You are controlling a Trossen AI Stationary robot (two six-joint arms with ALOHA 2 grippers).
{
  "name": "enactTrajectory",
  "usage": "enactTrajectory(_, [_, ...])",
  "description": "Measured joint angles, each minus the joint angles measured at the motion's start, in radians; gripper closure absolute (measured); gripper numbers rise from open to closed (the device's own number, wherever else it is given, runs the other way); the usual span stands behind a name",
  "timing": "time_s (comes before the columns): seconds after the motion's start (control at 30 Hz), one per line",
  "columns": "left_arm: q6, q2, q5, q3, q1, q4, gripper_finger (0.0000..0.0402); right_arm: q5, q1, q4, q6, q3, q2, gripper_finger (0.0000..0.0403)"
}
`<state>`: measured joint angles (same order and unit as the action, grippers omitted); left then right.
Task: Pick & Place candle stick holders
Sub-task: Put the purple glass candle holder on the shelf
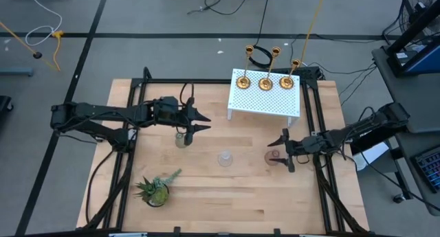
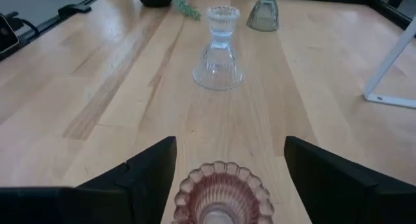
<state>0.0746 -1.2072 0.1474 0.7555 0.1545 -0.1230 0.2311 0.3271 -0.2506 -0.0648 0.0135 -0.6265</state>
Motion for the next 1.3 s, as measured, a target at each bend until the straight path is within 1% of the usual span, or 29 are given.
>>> enactTrajectory(0.13, [-0.002, 0.0, 0.0, 0.0, 0.0, 0.0, 0.0275, -0.001, 0.0, 0.018, -0.036, 0.0, -0.014, 0.0148])
enactTrajectory(0.27, [-0.002, 0.0, 0.0, 0.0, 0.0, 0.0, 0.0275, -0.032, 0.0, 0.032, -0.095, 0.0, -0.016, 0.0164])
enactTrajectory(0.37, [-0.002, 0.0, 0.0, 0.0, 0.0, 0.0, 0.0275, -0.025, 0.0, 0.07, -0.13, 0.0, -0.016, 0.0179])
enactTrajectory(0.5, [0.002, 0.0, 0.0, 0.0, 0.0, 0.0, 0.0275, -0.025, 0.0, 0.095, -0.154, 0.0, -0.016, 0.021])
enactTrajectory(0.7, [0.002, 0.0, 0.0, 0.0, 0.0, 0.0, 0.0275, -0.017, 0.0, 0.089, -0.137, 0.0, -0.016, 0.0277])
enactTrajectory(0.77, [0.003, 0.0, -0.001, 0.0, 0.0, 0.0, 0.0275, 0.013, 0.0, 0.072, -0.117, 0.0, -0.016, 0.0278])
enactTrajectory(0.87, [0.009, 0.0, -0.025, 0.0, 0.0, 0.0, 0.0275, 0.111, -0.009, 0.024, -0.057, 0.0, -0.016, 0.0278])
enactTrajectory(0.93, [0.009, 0.0, -0.036, 0.0, 0.0, 0.0, 0.0275, 0.153, -0.027, -0.035, -0.02, 0.0, -0.016, 0.0278])
enactTrajectory(1.03, [0.009, 0.0, -0.045, 0.0, 0.0, -0.001, 0.0275, 0.161, -0.06, -0.154, 0.015, 0.0, -0.016, 0.0277])
enactTrajectory(1.17, [0.008, 0.0, -0.045, 0.0, 0.0, -0.001, 0.0275, 0.161, -0.096, -0.337, 0.048, 0.008, -0.015, 0.0265])
enactTrajectory(1.23, [0.008, 0.0, -0.045, 0.0, 0.0, -0.001, 0.0275, 0.166, -0.117, -0.383, 0.064, 0.032, -0.015, 0.0267])
enactTrajectory(1.3, [0.008, 0.0, -0.045, 0.0, 0.0, -0.001, 0.0275, 0.199, -0.133, -0.396, 0.089, 0.065, -0.015, 0.0274])
